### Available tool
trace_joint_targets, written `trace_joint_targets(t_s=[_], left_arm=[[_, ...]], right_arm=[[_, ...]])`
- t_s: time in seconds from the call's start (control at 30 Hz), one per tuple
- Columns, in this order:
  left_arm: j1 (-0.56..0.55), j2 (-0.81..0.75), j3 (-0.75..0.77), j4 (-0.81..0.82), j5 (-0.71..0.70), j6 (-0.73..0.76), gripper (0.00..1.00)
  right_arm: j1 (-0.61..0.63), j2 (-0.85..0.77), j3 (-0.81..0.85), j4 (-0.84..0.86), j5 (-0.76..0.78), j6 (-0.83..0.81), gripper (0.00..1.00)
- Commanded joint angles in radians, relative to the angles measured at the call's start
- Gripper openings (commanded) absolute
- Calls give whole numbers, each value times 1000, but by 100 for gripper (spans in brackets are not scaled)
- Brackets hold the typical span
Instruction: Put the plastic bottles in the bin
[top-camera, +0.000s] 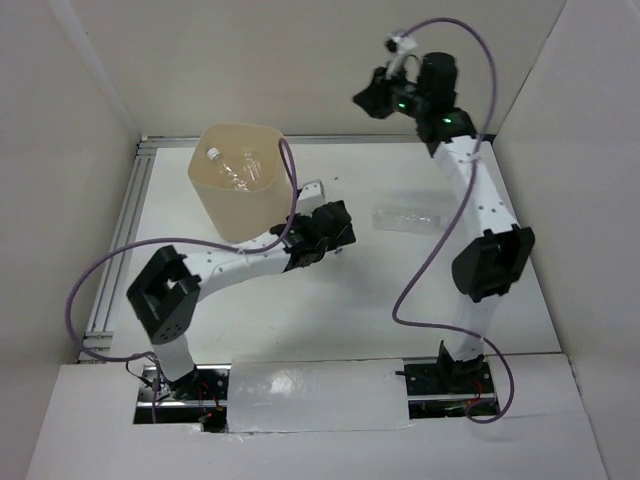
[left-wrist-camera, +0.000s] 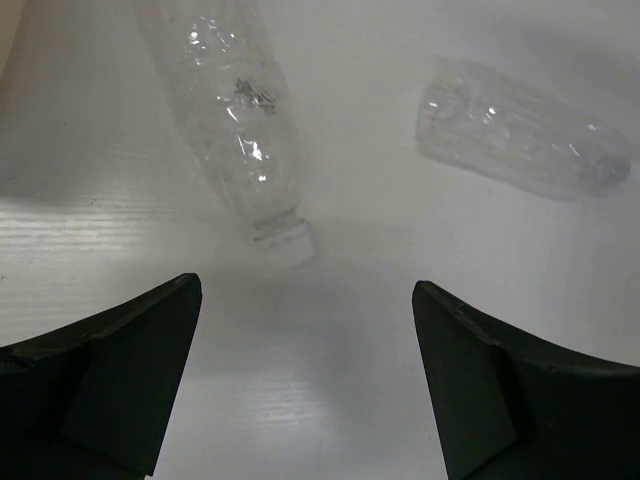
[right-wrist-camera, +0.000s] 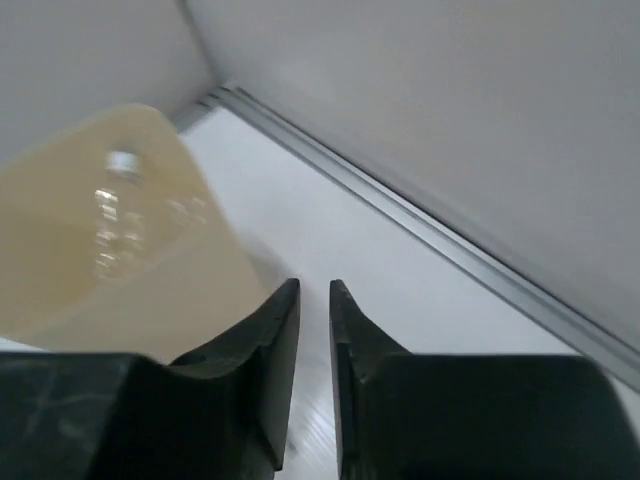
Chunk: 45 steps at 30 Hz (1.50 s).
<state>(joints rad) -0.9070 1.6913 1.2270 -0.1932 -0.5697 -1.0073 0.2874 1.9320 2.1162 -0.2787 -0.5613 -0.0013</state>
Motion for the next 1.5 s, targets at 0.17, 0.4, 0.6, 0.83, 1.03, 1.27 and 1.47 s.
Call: trace_joint_targets(t_s=[0.17, 0.4, 0.6, 0.83, 1.03, 1.27, 1.47], left_arm=[[59, 325, 370, -390, -110, -154, 99], [108, 468, 477, -407, -130, -80, 99], [128, 522, 506, -330, -140, 4, 99], [146, 522, 438, -252, -67, 87, 42], [107, 411, 359, -163, 1, 203, 0], [17, 170, 319, -2, 117, 449, 0], [29, -18, 478, -150, 116, 449, 0]], right_arm=[[-379, -231, -450, -169, -159, -95, 89], [-519, -360, -674, -194, -218, -215, 100], [-542, -415, -745, -205, -229, -322, 100], [-542, -389, -719, -211, -298, -351, 100], [-511, -389, -710, -191, -253, -342, 85], [-467, -346, -690, -214, -117, -446, 56], [-479, -346, -711, -194, -97, -447, 62]])
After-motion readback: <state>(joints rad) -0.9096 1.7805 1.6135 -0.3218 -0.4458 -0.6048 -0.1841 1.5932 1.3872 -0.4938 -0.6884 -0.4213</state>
